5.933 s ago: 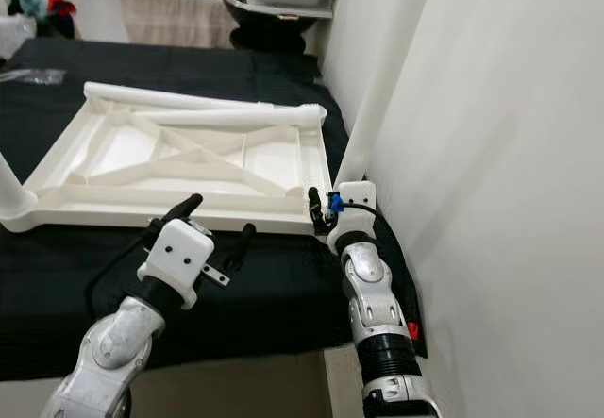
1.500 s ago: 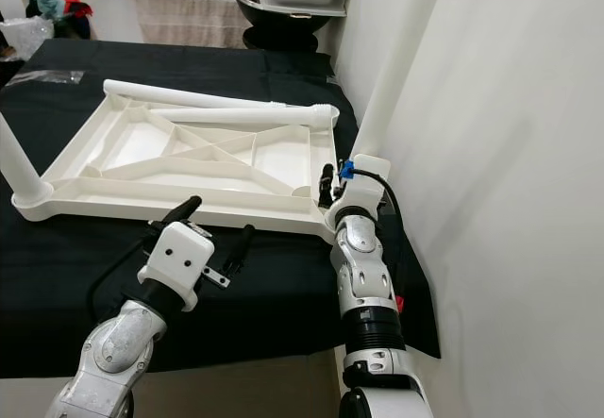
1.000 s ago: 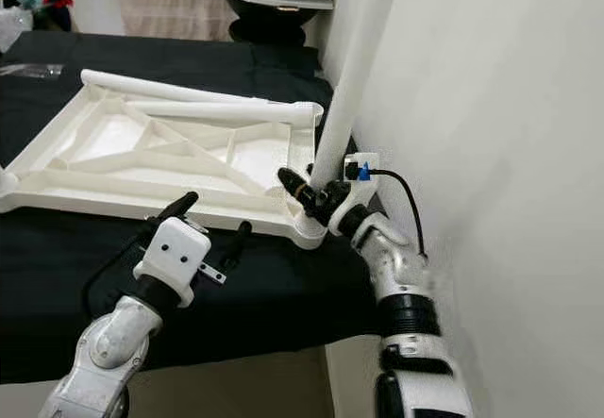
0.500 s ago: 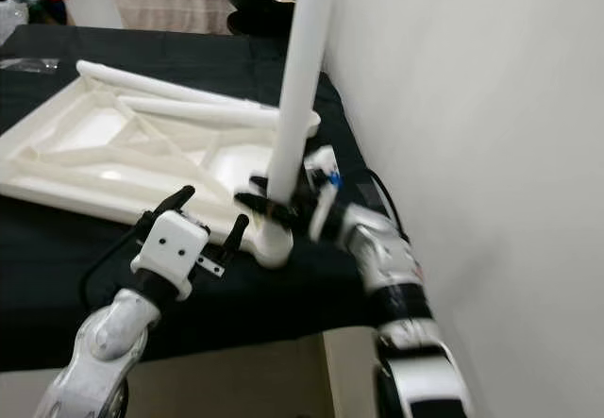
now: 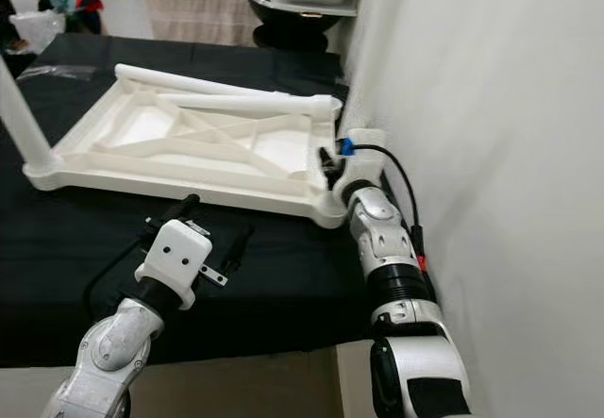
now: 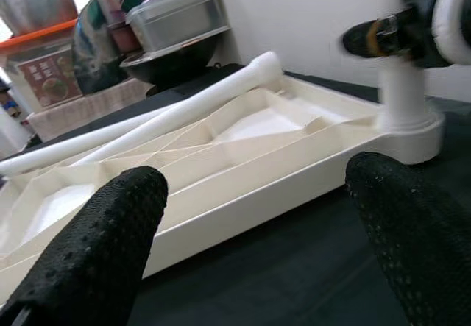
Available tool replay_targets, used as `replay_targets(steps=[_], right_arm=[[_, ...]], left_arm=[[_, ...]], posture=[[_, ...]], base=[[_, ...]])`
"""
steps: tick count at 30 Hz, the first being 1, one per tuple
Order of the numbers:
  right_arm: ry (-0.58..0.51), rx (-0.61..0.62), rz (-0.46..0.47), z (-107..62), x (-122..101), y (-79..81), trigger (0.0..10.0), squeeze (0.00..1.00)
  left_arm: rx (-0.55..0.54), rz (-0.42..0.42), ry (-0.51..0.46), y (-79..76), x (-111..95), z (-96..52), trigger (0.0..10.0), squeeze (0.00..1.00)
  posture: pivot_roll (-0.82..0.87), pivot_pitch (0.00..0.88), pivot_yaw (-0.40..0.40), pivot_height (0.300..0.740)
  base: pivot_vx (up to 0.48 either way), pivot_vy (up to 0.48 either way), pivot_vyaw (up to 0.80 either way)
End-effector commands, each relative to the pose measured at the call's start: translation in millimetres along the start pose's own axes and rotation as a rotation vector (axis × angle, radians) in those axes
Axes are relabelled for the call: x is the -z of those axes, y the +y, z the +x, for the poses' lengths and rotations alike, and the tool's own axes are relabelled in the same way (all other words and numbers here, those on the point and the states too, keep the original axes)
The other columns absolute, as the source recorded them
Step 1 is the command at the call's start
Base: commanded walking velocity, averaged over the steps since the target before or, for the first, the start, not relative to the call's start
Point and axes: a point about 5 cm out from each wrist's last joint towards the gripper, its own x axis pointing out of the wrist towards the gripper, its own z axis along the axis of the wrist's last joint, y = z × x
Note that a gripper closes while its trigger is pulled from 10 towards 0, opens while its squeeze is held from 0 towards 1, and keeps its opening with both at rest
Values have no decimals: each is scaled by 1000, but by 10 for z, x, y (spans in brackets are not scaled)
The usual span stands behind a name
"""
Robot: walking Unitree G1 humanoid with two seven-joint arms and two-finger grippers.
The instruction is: Building children table
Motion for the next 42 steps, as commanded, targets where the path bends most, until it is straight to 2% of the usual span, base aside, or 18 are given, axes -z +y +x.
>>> replay_targets(steps=[1, 4, 5, 6, 10, 11, 12, 15, 21, 22, 24, 28, 32, 33, 35, 37, 38, 42], right_arm=[[144, 210, -72, -97, 307, -221, 0, 0], [138, 268, -45, -146, 309, -190, 0, 0], [130, 279, -13, -167, 300, -132, 2902, 0], [119, 256, 24, -157, 281, -44, 10000, 0], [104, 220, 51, -134, 247, 65, 10000, 0], [72, 171, 78, -126, 210, 130, 10000, 1000], [31, 129, 92, -136, 174, 178, 10000, 1000], [4, 100, 101, -146, 153, 209, 10000, 1000], [-64, 134, -9, -318, 202, 142, 10000, 1000], [-68, 98, -22, -381, 248, 108, 10000, 0], [-67, 73, -31, -426, 280, 89, 10000, 0], [-47, 69, -106, -589, 455, -114, 10000, 0], [-46, -7, -153, -726, 538, -160, 10000, 0], [-76, -65, -150, -768, 501, -118, 10000, 0], [-76, -65, -150, -768, 501, -118, 10000, 0], [-140, -259, -101, -857, 379, 105, 10000, 0], [-160, -314, -90, -891, 349, 192, 10000, 0], [-162, -364, -87, -934, 361, 303, 10000, 0]], left_arm=[[13, -8, 10, -26, 26, -2, 10000, 0], [15, -7, 9, -32, 25, -2, 10000, 0], [15, -7, 9, -36, 26, -3, 10000, 0], [16, -8, 9, -39, 27, -4, 10000, 0], [16, -8, 10, -42, 30, -8, 10000, 0], [17, -9, 11, -46, 31, -11, 10000, 0], [18, -10, 12, -54, 33, -13, 10000, 0], [19, -11, 12, -60, 36, -15, 10000, 0], [25, -8, 16, -64, 50, -22, 10000, 0], [24, -8, 19, -58, 60, -27, 10000, 0], [24, -8, 21, -54, 67, -29, 10000, 0], [31, -16, 45, -58, 128, -47, 10000, 0], [19, -56, 85, -36, 215, -72, 10000, 0], [3, -93, 109, -12, 257, -83, 10000, 0], [3, -93, 109, -12, 257, -83, 10000, 0], [-26, -149, 141, 47, 320, -89, 10000, 0], [-41, -175, 158, 63, 351, -85, 10000, 0], [-49, -193, 179, 62, 393, -78, 10000, 0]], posture=[[72, 47, -114, 740], [71, 43, -114, 740], [74, 40, -115, 740], [74, 40, -115, 740], [71, 33, -115, 740], [71, 33, -115, 740], [70, 27, -120, 740], [72, 26, -119, 740], [71, 22, -117, 740], [71, 20, -116, 740], [71, 20, -116, 740], [63, 17, -107, 740], [62, 14, -102, 740], [60, 9, -96, 740], [60, 9, -96, 740], [53, 5, -88, 740], [53, 2, -85, 740], [57, 2, -90, 740]], base=[[0, 0, 0], [0, 0, 0], [0, 0, 0], [0, 0, 0], [0, 0, 0], [0, 0, 0], [0, 0, 0], [0, 0, 0], [0, 0, 0], [0, 0, 0], [0, 0, 0], [0, 0, 0], [0, 0, 0], [0, 0, 0], [0, 0, 0], [0, 0, 0], [0, 0, 0], [0, 0, 0]])
